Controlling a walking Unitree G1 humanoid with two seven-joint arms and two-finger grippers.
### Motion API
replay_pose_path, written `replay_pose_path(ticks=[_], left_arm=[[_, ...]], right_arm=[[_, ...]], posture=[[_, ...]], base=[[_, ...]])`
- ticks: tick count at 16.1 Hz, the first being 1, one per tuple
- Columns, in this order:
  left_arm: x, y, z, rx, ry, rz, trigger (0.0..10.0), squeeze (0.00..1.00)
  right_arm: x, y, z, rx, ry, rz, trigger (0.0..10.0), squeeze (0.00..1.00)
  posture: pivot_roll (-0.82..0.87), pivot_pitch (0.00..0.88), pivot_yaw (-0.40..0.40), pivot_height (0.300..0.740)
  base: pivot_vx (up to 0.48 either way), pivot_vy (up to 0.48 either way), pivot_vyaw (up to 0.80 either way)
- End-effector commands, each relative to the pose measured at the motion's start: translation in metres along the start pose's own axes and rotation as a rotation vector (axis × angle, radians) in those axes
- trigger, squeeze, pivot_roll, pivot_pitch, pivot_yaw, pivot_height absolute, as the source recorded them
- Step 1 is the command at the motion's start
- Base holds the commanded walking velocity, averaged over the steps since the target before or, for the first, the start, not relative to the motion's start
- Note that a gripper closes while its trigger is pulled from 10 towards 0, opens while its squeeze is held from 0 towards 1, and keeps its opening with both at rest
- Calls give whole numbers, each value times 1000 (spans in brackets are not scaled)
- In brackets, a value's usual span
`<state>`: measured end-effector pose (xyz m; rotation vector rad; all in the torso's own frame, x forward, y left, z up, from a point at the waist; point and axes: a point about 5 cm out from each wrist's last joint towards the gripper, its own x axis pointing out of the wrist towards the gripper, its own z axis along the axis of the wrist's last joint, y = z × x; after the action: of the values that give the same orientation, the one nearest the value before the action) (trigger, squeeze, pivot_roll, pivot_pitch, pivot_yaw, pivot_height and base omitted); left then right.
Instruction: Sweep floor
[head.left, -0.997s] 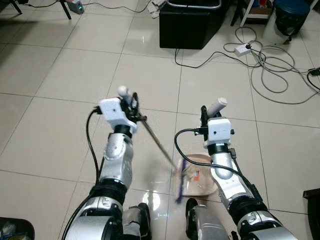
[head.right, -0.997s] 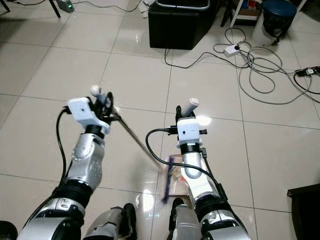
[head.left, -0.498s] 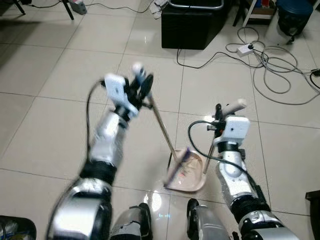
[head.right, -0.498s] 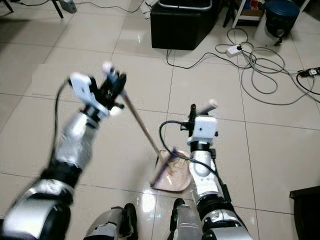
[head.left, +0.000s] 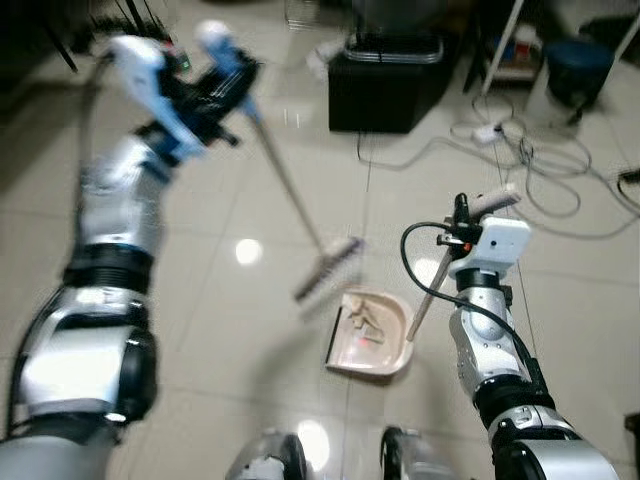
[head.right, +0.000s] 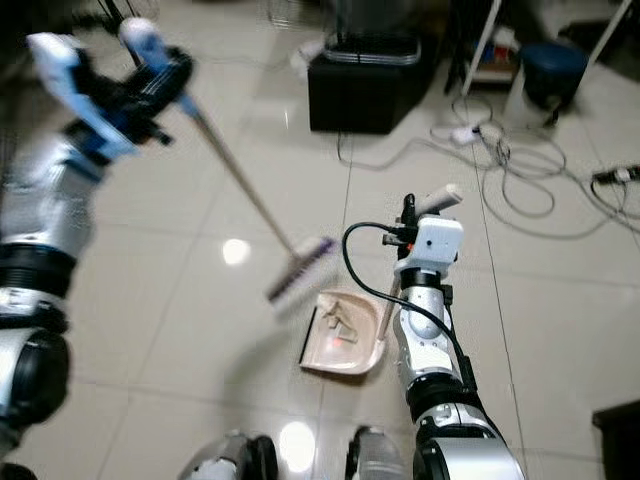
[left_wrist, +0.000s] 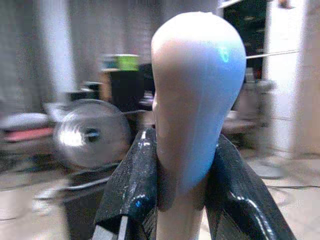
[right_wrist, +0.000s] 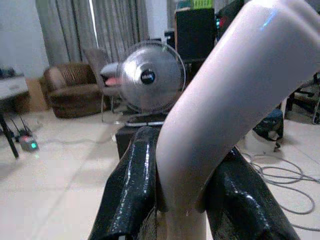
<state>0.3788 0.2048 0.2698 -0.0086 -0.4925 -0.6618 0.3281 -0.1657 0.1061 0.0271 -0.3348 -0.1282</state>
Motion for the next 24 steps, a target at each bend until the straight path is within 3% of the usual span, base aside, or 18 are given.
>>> replay_pose_path(ticks=[1, 2, 3, 5, 6, 9, 11, 12, 13, 15, 18, 24], left_arm=[[-3, 11, 9, 62, -3, 47, 10000, 0], [-16, 24, 4, 163, 71, 195, 10000, 0], [-21, 28, 1, 186, 93, 236, 10000, 0], [-48, 28, -30, 187, 236, 312, 10000, 0], [-56, 26, -38, 184, 262, 333, 10000, 0], [-108, 13, -84, 135, 420, 502, 10000, 0], [-138, 3, -99, 164, 510, 555, 10000, 0], [-148, -1, -100, 158, 506, 590, 10000, 0], [-153, -6, -100, 159, 505, 590, 10000, 0], [-160, -30, -106, 177, 521, 548, 10000, 0], [-158, -61, -115, 148, 528, 548, 10000, 0], [-148, -71, -101, 189, 500, 567, 10000, 0]], right_arm=[[6, 4, 6, 33, -22, 1, 10000, 0], [9, 3, 9, 65, -27, -15, 10000, 0], [11, 3, 9, 78, -22, -18, 10000, 0], [19, 6, 19, 130, -34, -10, 10000, 0], [21, 7, 23, 140, -42, -10, 10000, 0], [40, 14, 59, 229, -108, 30, 10000, 0], [47, 20, 78, 253, -124, 80, 10000, 0], [50, 22, 85, 249, -115, 113, 10000, 0], [52, 24, 88, 255, -106, 133, 10000, 0], [56, 30, 101, 278, -65, 211, 10000, 0], [56, 37, 111, 325, -29, 267, 10000, 0], [48, 41, 120, 341, -3, 304, 10000, 0]], posture=[[18, 0, 78, 740], [15, 0, 78, 740], [14, 0, 79, 740], [12, 0, 81, 740], [10, 0, 80, 740], [-21, 0, 84, 740], [-32, 0, 84, 740], [-34, 0, 82, 740], [-33, 0, 76, 740], [-24, 0, 66, 740], [-12, 0, 56, 740], [-6, 0, 65, 740]], base=[[0, 0, 0], [0, 0, 0], [0, 0, 0], [0, 0, 0], [0, 0, 0], [0, 0, 267], [0, 0, 800], [0, 0, 800], [0, 0, 800], [0, 0, 800], [0, 0, 800], [0, 0, 800]])
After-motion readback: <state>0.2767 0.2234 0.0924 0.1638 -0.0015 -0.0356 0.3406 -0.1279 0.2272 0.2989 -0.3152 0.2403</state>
